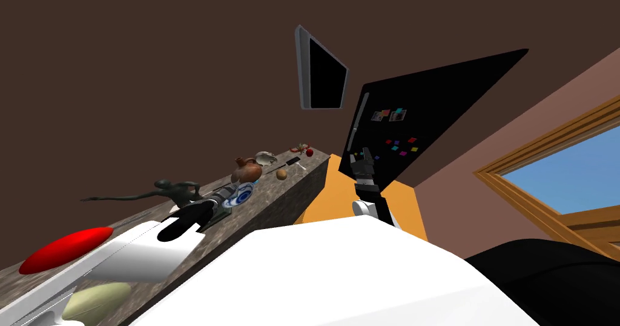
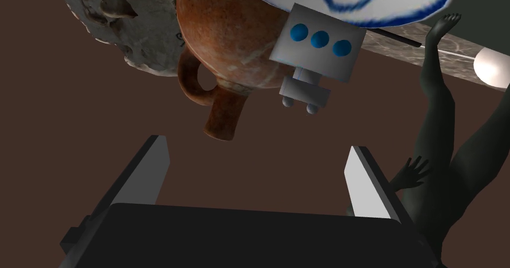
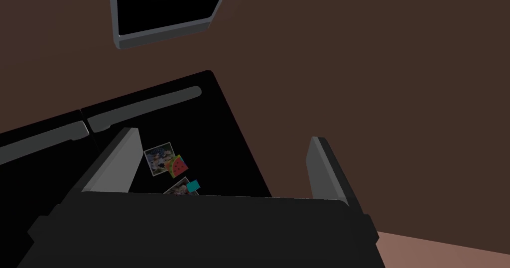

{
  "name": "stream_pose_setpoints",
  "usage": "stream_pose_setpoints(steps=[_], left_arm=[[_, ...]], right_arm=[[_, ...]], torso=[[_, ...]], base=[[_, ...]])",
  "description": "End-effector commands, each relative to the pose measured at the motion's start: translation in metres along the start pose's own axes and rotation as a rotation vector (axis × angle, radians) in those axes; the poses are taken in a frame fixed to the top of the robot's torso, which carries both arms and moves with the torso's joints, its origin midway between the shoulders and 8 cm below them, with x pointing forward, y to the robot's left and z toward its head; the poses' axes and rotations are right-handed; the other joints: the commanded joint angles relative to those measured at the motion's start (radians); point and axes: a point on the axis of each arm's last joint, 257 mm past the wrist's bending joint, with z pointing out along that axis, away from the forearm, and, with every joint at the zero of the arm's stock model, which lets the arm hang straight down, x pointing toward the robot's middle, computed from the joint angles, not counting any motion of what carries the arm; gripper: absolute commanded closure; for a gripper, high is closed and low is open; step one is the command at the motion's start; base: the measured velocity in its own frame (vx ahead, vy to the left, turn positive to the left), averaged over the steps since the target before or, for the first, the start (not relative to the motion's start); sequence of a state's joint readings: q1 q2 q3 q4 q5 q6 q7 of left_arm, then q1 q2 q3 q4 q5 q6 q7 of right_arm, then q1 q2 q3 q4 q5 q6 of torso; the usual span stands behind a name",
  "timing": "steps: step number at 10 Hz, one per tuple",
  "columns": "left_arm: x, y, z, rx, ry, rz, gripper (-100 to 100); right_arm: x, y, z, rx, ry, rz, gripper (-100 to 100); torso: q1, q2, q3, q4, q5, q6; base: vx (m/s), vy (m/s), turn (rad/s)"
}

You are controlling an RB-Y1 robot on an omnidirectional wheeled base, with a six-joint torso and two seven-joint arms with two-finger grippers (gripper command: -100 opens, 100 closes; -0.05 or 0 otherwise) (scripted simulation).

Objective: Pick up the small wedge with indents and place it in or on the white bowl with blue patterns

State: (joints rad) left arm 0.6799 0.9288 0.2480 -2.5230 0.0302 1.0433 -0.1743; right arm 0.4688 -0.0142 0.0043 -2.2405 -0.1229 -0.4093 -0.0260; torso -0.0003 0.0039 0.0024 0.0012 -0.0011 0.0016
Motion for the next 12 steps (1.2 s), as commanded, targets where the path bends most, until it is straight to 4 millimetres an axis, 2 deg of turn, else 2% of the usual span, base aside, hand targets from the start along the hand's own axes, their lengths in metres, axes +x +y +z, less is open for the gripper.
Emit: stream_pose_setpoints(steps=[1,2,3,4,5,6,7,8,9,10,11,12], left_arm=[[0.000,0.001,0.000,-0.023,0.003,-0.004,-100],[-0.004,-0.012,0.001,-0.006,0.002,-0.006,-100],[-0.004,-0.008,0.001,-0.028,0.003,-0.007,-100],[-0.007,-0.019,0.001,-0.014,0.003,-0.007,-100],[-0.008,-0.015,0.001,-0.034,0.002,-0.009,-100],[-0.012,-0.028,0.000,-0.021,-0.002,-0.010,-100],[-0.013,-0.023,0.000,-0.041,-0.001,-0.010,-100],[-0.017,-0.034,-0.001,-0.029,-0.005,-0.010,-100],[-0.017,-0.030,-0.001,-0.049,-0.004,-0.011,-100],[-0.022,-0.040,-0.002,-0.039,-0.009,-0.009,-100],[-0.022,-0.036,-0.002,-0.058,-0.009,-0.011,-100],[-0.028,-0.047,-0.004,-0.050,-0.016,-0.009,-100]], right_arm=[[0.000,0.000,0.000,0.000,0.000,0.000,0],[0.000,0.000,0.000,0.000,0.000,0.000,0],[0.000,0.000,0.000,0.000,0.000,0.000,0],[0.000,0.000,0.000,0.000,0.000,0.000,0],[0.000,0.000,0.000,0.000,0.000,0.000,0],[0.000,0.000,0.000,0.000,0.000,0.000,0],[0.000,0.000,0.000,0.000,0.000,0.000,0],[0.000,0.000,0.000,0.000,0.000,0.000,0],[0.000,0.000,0.000,0.000,0.000,0.000,0],[0.000,0.000,0.000,0.000,0.000,0.000,0],[0.000,0.000,0.000,0.000,0.000,0.000,0],[0.000,0.000,0.000,0.000,0.000,0.000,0]], torso=[[0.000,0.000,0.000,0.000,0.000,0.000],[0.000,0.000,0.000,0.000,0.000,0.000],[0.000,0.000,0.000,0.000,0.000,0.000],[-0.001,0.000,0.000,0.000,0.000,0.000],[0.000,0.000,0.000,0.000,0.000,0.000],[0.000,0.000,0.000,0.000,0.000,0.000],[0.000,0.000,0.000,0.000,0.000,0.000],[0.000,0.000,0.000,0.000,0.000,-0.001],[0.000,0.000,0.000,0.000,0.000,0.000],[0.000,-0.001,0.000,0.000,0.000,-0.001],[0.000,-0.001,0.000,0.000,0.000,0.000],[0.000,0.000,0.000,0.000,0.000,-0.001]], base=[[-0.041,0.035,-0.026],[-0.047,0.028,-0.035],[-0.043,0.027,-0.028],[-0.054,0.040,-0.051],[-0.041,0.032,-0.030],[-0.047,0.033,-0.029],[-0.037,0.030,-0.029],[-0.043,0.030,-0.044],[-0.036,0.030,-0.026],[-0.038,0.045,-0.036],[-0.044,0.037,-0.032],[-0.065,0.032,-0.038]])
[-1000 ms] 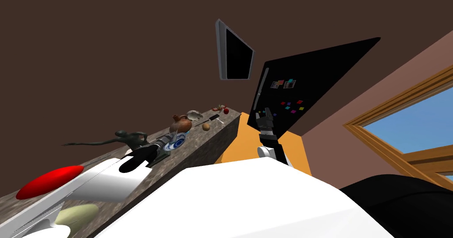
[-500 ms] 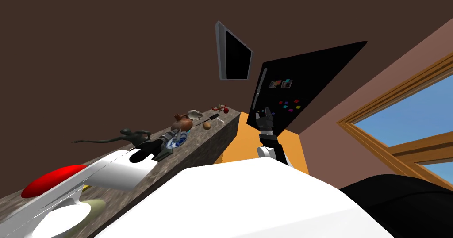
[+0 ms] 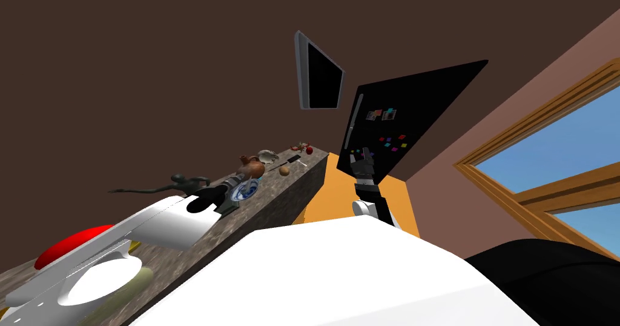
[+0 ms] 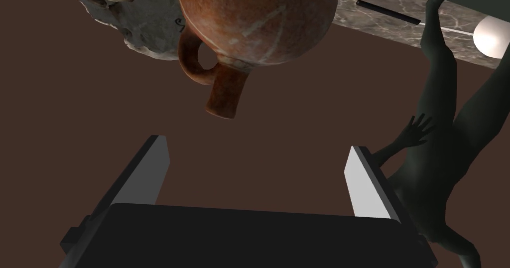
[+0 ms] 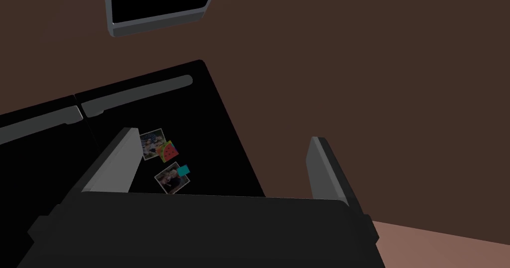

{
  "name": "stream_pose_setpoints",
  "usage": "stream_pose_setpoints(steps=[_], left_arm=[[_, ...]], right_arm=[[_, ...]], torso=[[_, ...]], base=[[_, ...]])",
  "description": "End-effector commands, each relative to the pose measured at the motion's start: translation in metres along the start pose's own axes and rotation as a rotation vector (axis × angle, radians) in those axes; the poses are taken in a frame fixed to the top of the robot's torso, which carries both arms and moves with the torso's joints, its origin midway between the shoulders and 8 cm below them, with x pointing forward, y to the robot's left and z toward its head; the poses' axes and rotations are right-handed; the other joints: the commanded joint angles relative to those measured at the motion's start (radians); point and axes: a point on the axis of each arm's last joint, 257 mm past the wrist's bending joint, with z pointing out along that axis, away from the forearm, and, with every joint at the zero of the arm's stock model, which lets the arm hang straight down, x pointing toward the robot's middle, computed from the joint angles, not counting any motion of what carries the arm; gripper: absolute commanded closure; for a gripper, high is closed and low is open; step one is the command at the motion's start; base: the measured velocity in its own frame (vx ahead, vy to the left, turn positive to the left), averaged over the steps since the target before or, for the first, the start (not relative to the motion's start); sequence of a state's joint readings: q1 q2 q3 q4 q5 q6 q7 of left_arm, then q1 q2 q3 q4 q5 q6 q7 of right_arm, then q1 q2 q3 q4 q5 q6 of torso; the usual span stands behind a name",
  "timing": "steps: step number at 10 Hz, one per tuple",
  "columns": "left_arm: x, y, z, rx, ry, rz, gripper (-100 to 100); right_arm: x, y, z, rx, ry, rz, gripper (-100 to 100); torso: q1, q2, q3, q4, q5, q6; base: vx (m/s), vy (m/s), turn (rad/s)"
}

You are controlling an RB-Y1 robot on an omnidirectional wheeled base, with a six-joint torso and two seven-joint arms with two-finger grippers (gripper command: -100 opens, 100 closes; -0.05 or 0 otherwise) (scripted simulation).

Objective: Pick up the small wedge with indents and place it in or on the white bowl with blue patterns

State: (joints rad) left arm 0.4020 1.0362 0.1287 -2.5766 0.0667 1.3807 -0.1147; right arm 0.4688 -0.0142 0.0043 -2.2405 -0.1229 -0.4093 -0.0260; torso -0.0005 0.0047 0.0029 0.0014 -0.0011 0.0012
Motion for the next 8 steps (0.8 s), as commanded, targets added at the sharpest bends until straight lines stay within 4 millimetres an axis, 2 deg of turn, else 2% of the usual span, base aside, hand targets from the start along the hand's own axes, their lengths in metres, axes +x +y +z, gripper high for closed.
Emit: stream_pose_setpoints(steps=[1,2,3,8], left_arm=[[-0.0031,0.0006,-0.0003,-0.020,-0.002,-0.001,-100],[-0.0023,-0.0005,-0.0005,-0.010,-0.002,-0.001,-100],[-0.0024,0.0004,-0.0006,-0.014,-0.001,-0.001,0],[-0.0023,0.0004,-0.0006,-0.014,-0.001,-0.001,0]], right_arm=[[0.0000,0.0000,0.0000,0.000,0.000,0.000,0],[0.0000,0.0000,0.0000,0.000,0.000,0.000,0],[0.0000,0.0000,0.0000,0.000,0.000,0.000,0],[0.0000,0.0000,0.0000,0.000,0.000,0.000,0]], torso=[[0.000,0.000,0.000,0.000,0.000,0.000],[-0.001,-0.001,0.000,0.000,0.000,0.000],[-0.001,-0.002,-0.001,0.000,0.000,0.000],[-0.002,-0.004,-0.002,-0.001,0.000,0.000]], base=[[-0.047,0.022,-0.029],[-0.013,0.007,-0.004],[0.000,0.000,0.000],[0.000,0.000,0.000]])
